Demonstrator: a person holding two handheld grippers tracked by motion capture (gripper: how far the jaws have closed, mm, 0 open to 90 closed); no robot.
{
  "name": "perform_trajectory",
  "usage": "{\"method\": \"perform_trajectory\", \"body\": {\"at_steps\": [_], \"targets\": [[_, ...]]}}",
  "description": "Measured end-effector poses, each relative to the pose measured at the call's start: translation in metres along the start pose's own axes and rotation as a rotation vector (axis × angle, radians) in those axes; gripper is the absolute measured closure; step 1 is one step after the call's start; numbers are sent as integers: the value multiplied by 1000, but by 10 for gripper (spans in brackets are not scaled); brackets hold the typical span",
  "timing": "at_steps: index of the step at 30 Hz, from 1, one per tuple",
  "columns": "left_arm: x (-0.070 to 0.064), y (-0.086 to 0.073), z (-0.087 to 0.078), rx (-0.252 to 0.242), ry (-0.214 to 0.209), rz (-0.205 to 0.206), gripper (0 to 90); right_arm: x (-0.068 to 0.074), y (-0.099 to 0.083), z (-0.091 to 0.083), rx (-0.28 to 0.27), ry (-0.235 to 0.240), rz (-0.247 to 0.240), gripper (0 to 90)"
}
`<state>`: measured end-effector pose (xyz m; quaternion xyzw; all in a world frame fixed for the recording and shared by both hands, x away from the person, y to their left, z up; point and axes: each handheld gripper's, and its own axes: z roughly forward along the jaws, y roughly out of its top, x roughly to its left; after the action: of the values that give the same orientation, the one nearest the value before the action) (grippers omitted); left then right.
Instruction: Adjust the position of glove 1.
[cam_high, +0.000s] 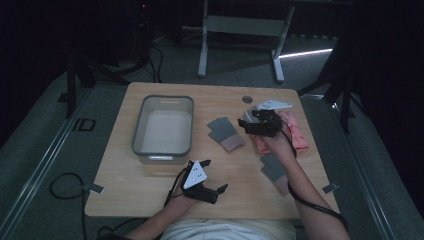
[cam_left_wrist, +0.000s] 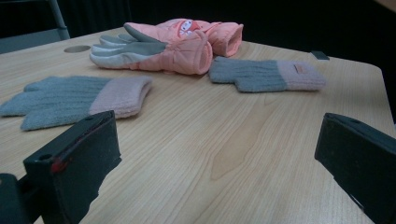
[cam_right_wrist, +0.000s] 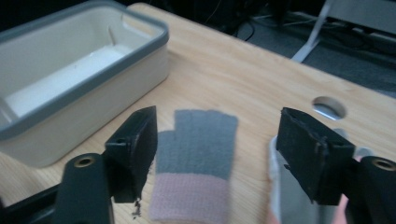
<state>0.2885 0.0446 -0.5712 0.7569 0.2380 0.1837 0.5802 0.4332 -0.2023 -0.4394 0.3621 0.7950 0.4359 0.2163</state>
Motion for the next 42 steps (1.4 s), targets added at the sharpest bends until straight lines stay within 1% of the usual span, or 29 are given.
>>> {"method": "perform_trajectory", "body": {"at_steps": [1, 2, 4, 5, 6, 8, 10, 11, 12, 13, 14, 15, 16, 17, 19, 22, 26, 28, 31, 33, 34, 35, 36, 37, 39, 42], "targets": [[0, 0, 0, -1, 1, 2, 0, 2, -1, 5, 10, 9, -4, 318], [0, 0, 0, 0, 0, 3, 0, 5, -3, 13, 30, 18, -11, 343], [-1, 0, 0, -1, 1, 4, 0, 8, -5, 22, 54, 19, -23, 374], [0, 0, 0, 0, 1, 6, 0, 9, -6, 27, 70, 17, -26, 418], [0, 0, 0, 0, 1, 6, 0, 9, -7, 30, 85, 17, -23, 420], [-1, 0, 0, -1, -7, 3, 0, 8, -11, 40, 115, 23, -5, 431], [-1, 0, 0, -1, -7, 8, 0, 7, -15, 49, 144, 46, 15, 459], [-1, 0, 0, -1, -7, 8, 0, 6, -17, 53, 160, 66, 34, 493], [-1, 0, 0, -1, -7, 8, 0, 6, -17, 53, 160, 66, 34, 493], [-1, 0, 0, -1, -7, 8, 0, 5, -18, 57, 173, 84, 49, 493], [0, 0, 0, 0, -9, 2, 0, 5, -21, 65, 194, 93, 51, 494], [0, 0, 0, 0, -9, 2, 0, 5, -21, 65, 194, 93, 51, 494], [0, 0, 0, -3, -17, -6, 0, 5, -24, 73, 211, 90, 42, 498], [0, 0, 0, -3, -17, -6, 0, 5, -24, 73, 211, 90, 42, 498], [-1, 0, 0, -3, -16, -1, 0, 6, -26, 82, 230, 85, 26, 523], [-2, 0, 0, -2, -15, 7, 0, 5, -32, 95, 263, 87, 35, 564], [-1, 0, 0, -3, -17, -1, 0, 3, -37, 107, 278, 84, 38, 593], [0, 0, 0, -4, -19, -5, 0, 3, -38, 113, 286, 80, 28, 611], [0, 0, 0, -5, -20, -7, 0, 3, -38, 117, 290, 80, 29, 622], [-1, 0, 0, -5, -20, -4, 0, 2, -38, 125, 310, 64, 22, 623], [-1, 0, 0, -5, -20, -2, 0, 2, -39, 128, 321, 46, 10, 615], [-1, 0, 0, -5, -20, -2, 0, 2, -39, 128, 321, 46, 10, 615], [-1, 0, 0, -5, -19, 0, 0, 2, -41, 131, 334, 32, -3, 608], [-1, 0, 0, -5, -19, 0, 0, 2, -41, 131, 334, 32, -3, 608], [-1, 0, 0, -5, -19, -3, 0, 4, -44, 133, 326, 16, -17, 616], [0, 0, 0, -5, -19, -6, 0, 6, -45, 134, 327, 4, -19, 650]]}}
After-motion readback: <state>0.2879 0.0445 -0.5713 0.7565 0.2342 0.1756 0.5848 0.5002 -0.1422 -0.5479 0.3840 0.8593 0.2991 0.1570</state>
